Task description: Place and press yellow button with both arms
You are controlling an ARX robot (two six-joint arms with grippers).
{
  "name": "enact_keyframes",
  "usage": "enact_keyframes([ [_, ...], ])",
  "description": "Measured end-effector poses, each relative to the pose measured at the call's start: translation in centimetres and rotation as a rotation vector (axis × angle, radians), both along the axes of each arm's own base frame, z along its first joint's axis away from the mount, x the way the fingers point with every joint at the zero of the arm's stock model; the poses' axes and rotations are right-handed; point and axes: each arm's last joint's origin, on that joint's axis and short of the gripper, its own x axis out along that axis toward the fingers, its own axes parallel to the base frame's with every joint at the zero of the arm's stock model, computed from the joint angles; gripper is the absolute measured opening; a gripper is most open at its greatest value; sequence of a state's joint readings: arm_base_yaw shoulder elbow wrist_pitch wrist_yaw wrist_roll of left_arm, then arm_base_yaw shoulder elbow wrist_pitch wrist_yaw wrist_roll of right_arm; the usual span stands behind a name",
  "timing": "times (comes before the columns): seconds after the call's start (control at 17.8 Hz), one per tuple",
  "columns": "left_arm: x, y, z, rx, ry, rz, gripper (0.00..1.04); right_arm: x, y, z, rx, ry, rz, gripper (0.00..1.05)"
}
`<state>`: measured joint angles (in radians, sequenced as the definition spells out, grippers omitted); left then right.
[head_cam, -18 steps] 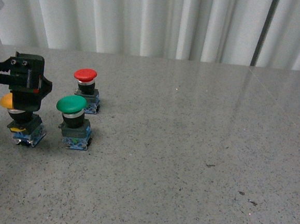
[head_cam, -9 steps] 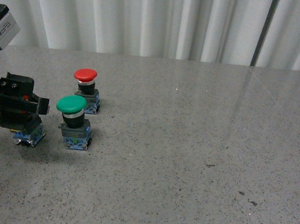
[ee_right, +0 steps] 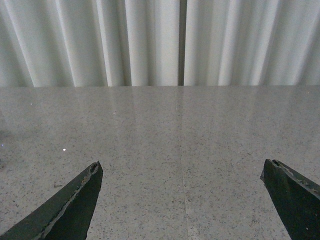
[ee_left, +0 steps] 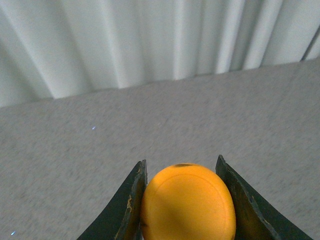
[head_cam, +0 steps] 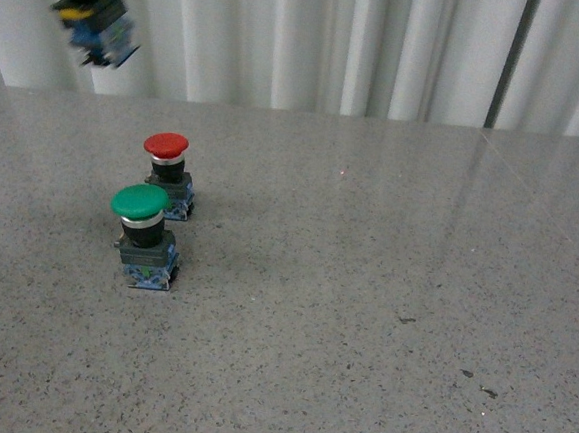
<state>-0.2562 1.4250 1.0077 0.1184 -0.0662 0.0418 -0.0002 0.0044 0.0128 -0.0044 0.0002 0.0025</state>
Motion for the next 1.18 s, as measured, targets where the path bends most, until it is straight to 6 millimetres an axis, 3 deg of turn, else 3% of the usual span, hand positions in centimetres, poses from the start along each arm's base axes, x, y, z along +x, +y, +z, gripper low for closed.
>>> enact_keyframes([
  [0.11, 2.5, -3.6, 1.2, -0.047, 0.024, -0.062, 0.34, 0.0, 0.0, 0.0, 0.000, 0.000, 0.000, 0.98],
  [0.22, 4.9, -8.0, 0.6, -0.071, 0.075, -0.105, 0.34, 0.0, 0.0, 0.0, 0.000, 0.000, 0.000, 0.98],
  [0.51, 6.6, -16.2, -2.0, -0.103, 0.163, -0.189, 0.34, 0.0, 0.0, 0.0, 0.000, 0.000, 0.000, 0.98],
  [0.73, 6.5, -18.9, -4.7, -0.119, 0.216, -0.188, 0.34, 0.0, 0.0, 0.0, 0.000, 0.000, 0.000, 0.98],
  [0.79, 7.1, -19.6, -6.2, -0.121, 0.256, -0.172, 0.34, 0.0, 0.0, 0.0, 0.000, 0.000, 0.000, 0.98],
  [1.07, 7.9, -19.1, -8.6, -0.133, 0.329, -0.103, 0.34, 0.0, 0.0, 0.0, 0.000, 0.000, 0.000, 0.98],
  [1.18, 7.1, -21.9, -10.1, -0.117, 0.375, -0.089, 0.34, 0.0, 0.0, 0.0, 0.000, 0.000, 0.000, 0.98],
])
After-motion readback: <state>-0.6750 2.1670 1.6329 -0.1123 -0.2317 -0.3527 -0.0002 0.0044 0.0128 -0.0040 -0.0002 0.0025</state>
